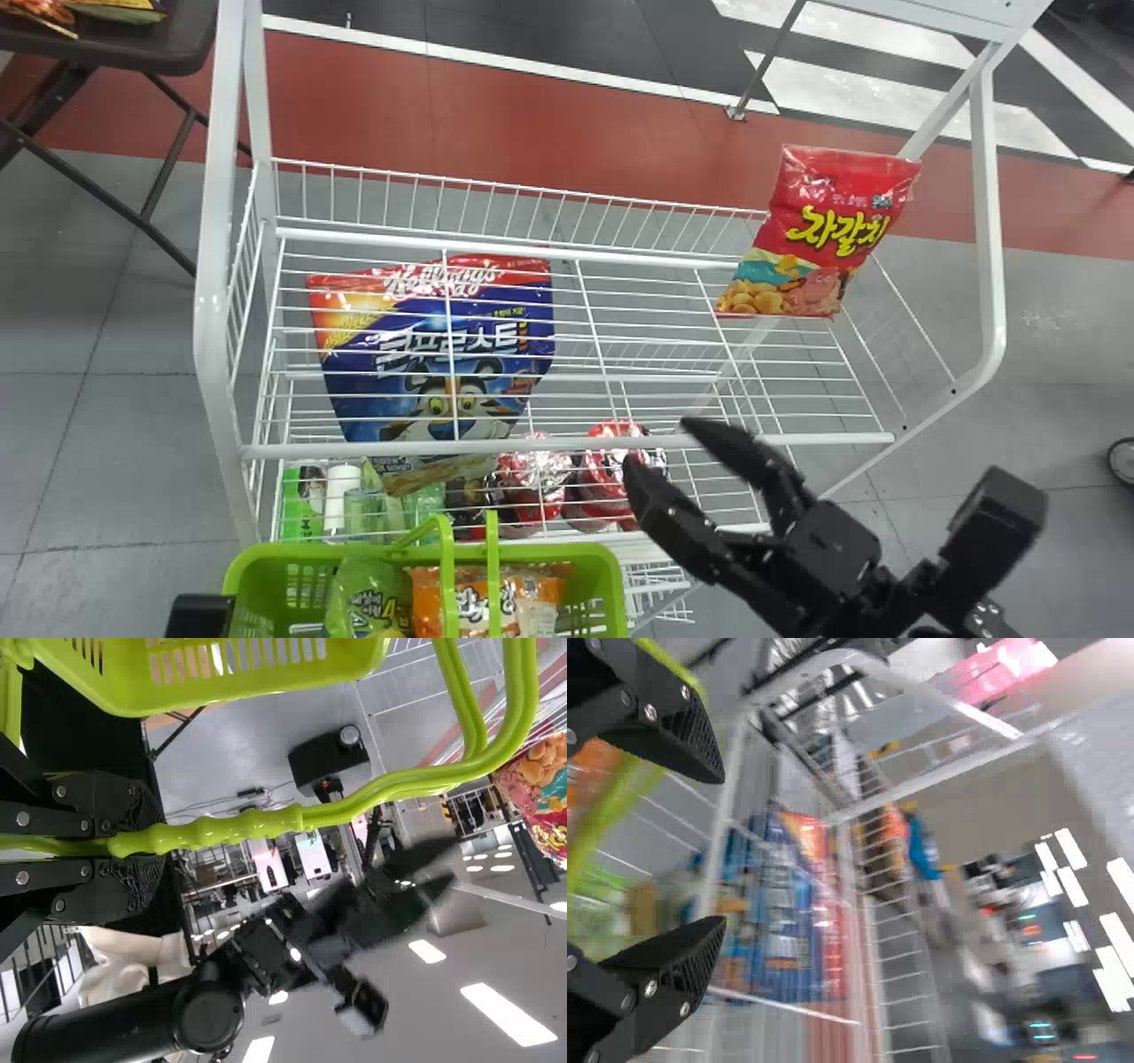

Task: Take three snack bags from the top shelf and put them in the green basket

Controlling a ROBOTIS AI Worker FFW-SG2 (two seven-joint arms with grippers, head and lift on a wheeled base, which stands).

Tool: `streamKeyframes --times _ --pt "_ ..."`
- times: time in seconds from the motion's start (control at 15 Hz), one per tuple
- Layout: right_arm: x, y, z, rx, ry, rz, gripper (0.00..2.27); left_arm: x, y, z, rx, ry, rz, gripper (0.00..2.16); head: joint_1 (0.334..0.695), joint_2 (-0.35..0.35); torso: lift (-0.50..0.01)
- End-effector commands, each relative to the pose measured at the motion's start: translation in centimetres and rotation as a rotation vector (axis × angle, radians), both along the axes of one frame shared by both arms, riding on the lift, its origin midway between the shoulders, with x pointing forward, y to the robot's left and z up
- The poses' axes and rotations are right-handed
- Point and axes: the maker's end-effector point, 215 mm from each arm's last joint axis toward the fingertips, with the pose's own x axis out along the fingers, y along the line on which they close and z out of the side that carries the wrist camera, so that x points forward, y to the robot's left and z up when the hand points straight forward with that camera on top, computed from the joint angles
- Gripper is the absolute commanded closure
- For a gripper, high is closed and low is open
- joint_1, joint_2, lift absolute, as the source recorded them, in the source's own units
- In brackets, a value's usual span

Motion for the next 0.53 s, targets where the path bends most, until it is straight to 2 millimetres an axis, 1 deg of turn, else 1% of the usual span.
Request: streamKeyframes --times 0.0,0.13,0.2,0.33,0.47 --pt "0.7 2.0 2.5 -0.005 -0.087 -0.076 0.06 -0.1 0.0 -0.2 0.008 0.001 0.0 1.36 0.695 -0.35 -0.044" --pt "1.8 3.0 2.7 -0.033 -0.059 -0.234 0.06 -0.3 -0.2 -0.3 0.013 -0.001 -0.006 1.36 0.695 -0.35 -0.044" --pt "2.1 3.6 3.3 -0.043 -0.056 -0.298 0.06 -0.3 -0.2 -0.2 0.013 -0.003 -0.006 1.36 0.695 -0.35 -0.044" --pt "2.2 4.3 2.8 -0.047 -0.012 -0.342 0.06 -0.8 -0.2 -0.1 0.01 0.002 -0.01 1.36 0.695 -0.35 -0.044" --pt "2.1 4.5 2.2 -0.046 0.001 -0.338 0.06 -1.0 0.0 -0.1 0.012 -0.003 -0.012 1.36 0.695 -0.35 -0.044"
